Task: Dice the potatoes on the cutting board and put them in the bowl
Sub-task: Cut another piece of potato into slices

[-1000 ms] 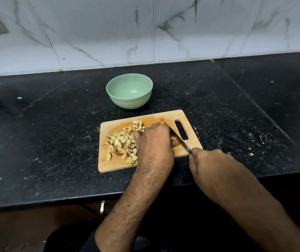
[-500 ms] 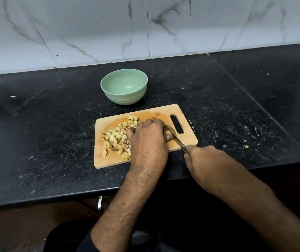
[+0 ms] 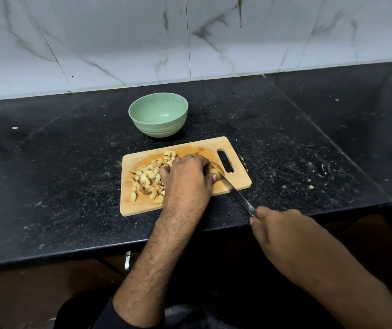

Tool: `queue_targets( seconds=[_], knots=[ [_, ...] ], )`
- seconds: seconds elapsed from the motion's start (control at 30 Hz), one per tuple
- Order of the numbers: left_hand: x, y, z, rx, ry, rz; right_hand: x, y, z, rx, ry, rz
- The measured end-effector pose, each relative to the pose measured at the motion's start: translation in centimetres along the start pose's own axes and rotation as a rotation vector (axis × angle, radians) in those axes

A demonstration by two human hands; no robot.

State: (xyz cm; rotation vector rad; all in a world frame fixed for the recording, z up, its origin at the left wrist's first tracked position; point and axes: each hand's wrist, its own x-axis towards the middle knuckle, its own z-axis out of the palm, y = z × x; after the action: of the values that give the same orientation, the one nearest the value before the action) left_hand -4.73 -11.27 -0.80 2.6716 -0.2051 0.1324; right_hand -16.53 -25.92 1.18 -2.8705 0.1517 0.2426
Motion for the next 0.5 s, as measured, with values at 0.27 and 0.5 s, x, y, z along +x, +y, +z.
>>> queue_targets(
  seconds=[0.27,0.5],
  knots=[
    [-0.4,0.2,-0.1,-0.019,0.043,-0.016,1.5,-2.2,-1.6,0.010,0.130,-0.049],
    [-0.1,0.1,0.1,0.013,0.071,0.015,2.6,-3.1,0.0,-0.034,0.069,-0.049]
  ],
)
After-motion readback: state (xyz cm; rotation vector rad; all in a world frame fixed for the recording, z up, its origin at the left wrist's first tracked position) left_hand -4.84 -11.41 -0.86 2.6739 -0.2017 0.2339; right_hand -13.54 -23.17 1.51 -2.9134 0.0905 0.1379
